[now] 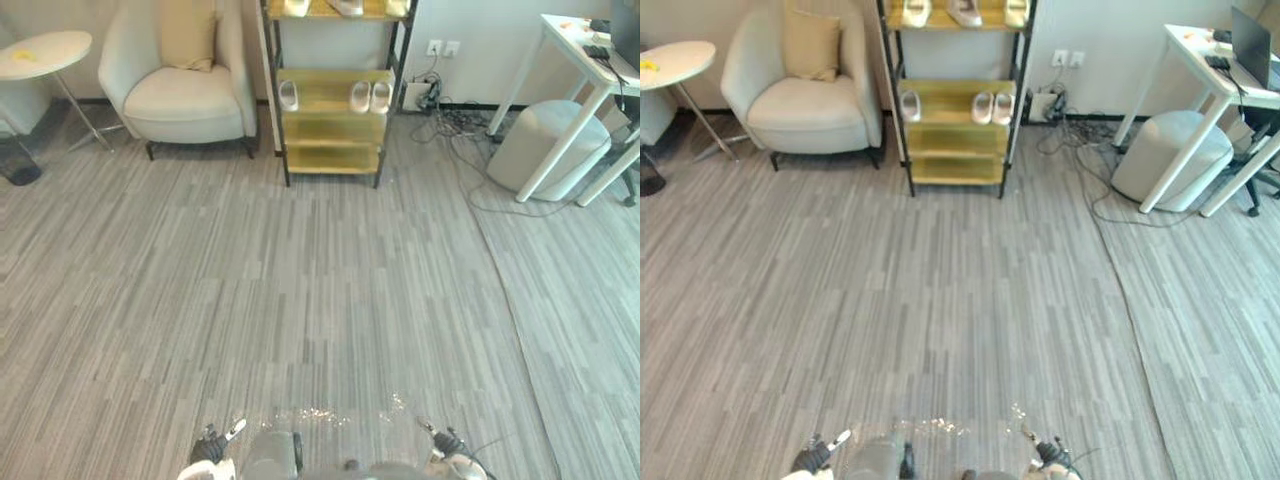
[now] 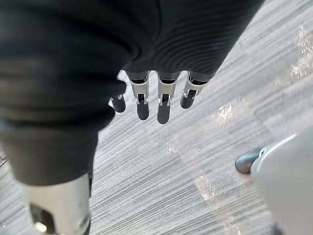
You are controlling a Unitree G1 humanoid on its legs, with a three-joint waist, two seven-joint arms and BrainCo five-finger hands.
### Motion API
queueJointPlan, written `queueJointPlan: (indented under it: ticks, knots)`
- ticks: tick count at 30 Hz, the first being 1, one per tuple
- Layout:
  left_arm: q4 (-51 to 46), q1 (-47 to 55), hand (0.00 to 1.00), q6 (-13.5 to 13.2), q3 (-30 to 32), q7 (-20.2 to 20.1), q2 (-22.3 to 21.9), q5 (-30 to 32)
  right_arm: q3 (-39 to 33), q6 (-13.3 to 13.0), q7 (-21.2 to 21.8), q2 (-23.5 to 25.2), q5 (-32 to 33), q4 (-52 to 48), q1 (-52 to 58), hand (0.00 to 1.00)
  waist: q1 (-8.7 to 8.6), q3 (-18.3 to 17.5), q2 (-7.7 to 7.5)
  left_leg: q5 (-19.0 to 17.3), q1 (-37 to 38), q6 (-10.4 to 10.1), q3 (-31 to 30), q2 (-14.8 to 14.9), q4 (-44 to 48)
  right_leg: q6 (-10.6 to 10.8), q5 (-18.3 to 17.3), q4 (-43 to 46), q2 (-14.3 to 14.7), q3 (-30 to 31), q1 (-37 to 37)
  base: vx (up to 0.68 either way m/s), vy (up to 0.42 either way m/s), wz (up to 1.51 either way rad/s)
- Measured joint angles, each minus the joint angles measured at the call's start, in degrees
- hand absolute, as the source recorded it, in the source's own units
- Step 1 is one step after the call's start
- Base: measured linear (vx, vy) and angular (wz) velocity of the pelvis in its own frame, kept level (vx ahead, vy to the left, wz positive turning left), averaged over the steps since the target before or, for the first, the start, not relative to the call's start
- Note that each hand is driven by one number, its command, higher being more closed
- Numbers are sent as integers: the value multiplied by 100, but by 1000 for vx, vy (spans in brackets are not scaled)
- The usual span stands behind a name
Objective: Organize the slippers on the shoe rack
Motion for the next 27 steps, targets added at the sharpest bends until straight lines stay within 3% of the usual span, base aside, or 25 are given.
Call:
queueJointPlan:
  ticks: [1,2,3,4,5,6,8,9,10,11,12,13,14,15,16,17,19,20,21,22,23,24,25,26,27]
  knots:
    - [9,27,0,-2,41,10,-29,-1,-50,-2,-3,69,-2,0,-100,0,103,-5,-30,256,-136,85,-43,-180,-904,154,-98,-36,-184,114,72,442,175,-43]
    - [12,44,0,-1,40,11,-39,-1,-46,-3,0,78,-2,0,-107,0,136,-17,-27,351,-145,115,-68,-207,-1098,190,-138,-51,-209,170,91,453,203,-61]
    - [28,84,0,-2,37,16,-71,1,-27,-2,5,104,-10,1,-96,0,188,-51,11,532,-119,277,-190,-239,-1418,258,-250,-58,-223,287,116,370,204,-65]
    - [89,131,0,-3,98,20,-20,-7,24,10,4,203,-10,3,-87,0,275,-127,-86,620,-64,322,-12,-283,-1254,365,-435,47,-360,472,232,411,204,-66]
    - [98,145,0,-6,144,26,12,5,62,18,16,295,-18,1,-23,0,283,-238,-201,486,-42,382,112,-321,-1249,404,-456,260,-436,498,132,583,241,-60]
    - [130,137,0,-4,179,34,41,5,195,57,55,313,-27,11,-29,0,296,-290,-278,363,58,449,214,-351,-1258,559,-430,681,-498,493,-36,707,276,-45]
    - [189,100,0,10,130,71,102,7,189,49,56,315,-27,-41,-15,0,277,-300,-335,122,556,614,315,-460,-1386,1121,-186,2370,-614,493,-588,616,256,-31]
    - [240,-1,0,16,67,100,111,7,187,50,68,311,-29,-120,69,0,264,-285,-315,4,1036,636,304,-523,-1594,1483,100,3790,-618,522,-1058,414,166,-9]
    - [242,-36,0,15,38,111,106,7,182,51,69,310,-27,-168,89,0,263,-271,-301,-24,1178,632,301,-526,-1650,1487,126,4117,-605,511,-1183,591,214,-7]
    - [251,-143,0,14,10,118,81,6,170,6,71,311,-33,-269,106,0,254,-243,-257,-44,1619,632,269,-527,-1869,1422,120,4915,-599,348,-1530,355,100,-3]
    - [253,-207,0,14,2,118,49,6,169,-7,73,312,-44,-326,111,0,243,-218,-209,-44,1851,633,237,-521,-2010,1360,93,5167,-606,201,-1710,434,90,10]
    - [251,-369,0,11,-30,115,-43,5,167,-14,76,315,-91,-417,121,0,182,-215,-195,-45,2262,633,139,-504,-2306,1155,6,5279,-653,-151,-2059,433,48,30]
    - [255,-545,0,8,-26,115,-176,2,155,-23,79,330,-197,-455,114,0,120,-218,-208,-62,2604,608,46,-470,-2580,946,-108,4953,-718,-541,-2396,448,28,35]
    - [260,-591,0,7,-27,115,-217,2,134,-28,79,311,-213,-460,100,0,100,-213,-201,-73,2681,591,20,-444,-2636,897,-132,4758,-716,-649,-2465,452,-6,40]
    - [298,-691,0,3,-28,110,-334,2,10,-54,75,320,-243,-429,-8,0,38,-188,-178,-89,2992,564,-26,-352,-2845,770,-173,3948,-667,-932,-2601,556,-51,39]
    - [314,-708,0,4,-30,110,-427,2,-34,-51,73,325,-243,-400,-71,0,-38,-182,-164,-130,3218,493,-124,-243,-2933,550,51,2897,-507,-975,-2734,546,-70,48]
    - [321,-686,0,5,-25,111,-501,6,-28,-53,64,326,-239,-374,-100,0,-61,-191,-181,-226,3366,324,-292,-208,-2926,375,630,1806,-351,-824,-2742,491,-130,60]
    - [301,-665,0,-2,-2,114,-545,12,10,-53,51,318,-240,-341,-94,0,-72,-232,-260,-319,3505,172,-543,-248,-2872,192,1168,1426,-360,-711,-2728,554,-208,78]
    - [327,-654,0,4,44,124,-574,11,47,-52,54,305,-241,-294,-76,0,-92,-253,-254,-361,3599,120,-736,-190,-2788,182,1297,1641,-325,-672,-2728,677,-270,70]
    - [333,-649,0,1,45,132,-590,14,128,-45,55,207,-241,-190,-170,0,-76,-306,-105,-357,3522,123,-878,-40,-2538,74,1193,1724,-260,-813,-2685,564,-251,59]
    - [344,-633,0,3,55,130,-604,16,265,-60,61,156,-241,-162,-210,0,-80,-315,104,-335,3097,95,-1125,83,-1523,20,909,1678,-134,-1004,-2504,548,-247,37]
    - [343,-647,0,4,76,127,-613,11,288,-62,60,152,-235,-161,-225,0,-79,-296,153,-312,2993,63,-1135,106,-1228,-17,876,1656,-88,-1020,-2446,533,-253,22]
    - [321,-650,0,9,297,135,-629,-1,369,-55,60,157,-222,-178,-316,0,-66,-182,324,347,2371,0,-1106,207,308,-96,730,1416,112,-1028,-2043,513,-208,-15]
    - [295,-601,0,8,305,141,-581,-7,443,-50,55,197,-168,-147,-326,0,-12,-94,348,302,1898,-34,-994,382,1363,-195,654,1130,232,-964,-1529,513,-180,-20]
    - [244,-598,0,5,292,141,-570,-35,444,-47,51,254,-127,-128,-321,0,-2,-41,314,173,1703,-54,-870,461,1686,-231,630,955,273,-936,-1218,490,-132,-17]
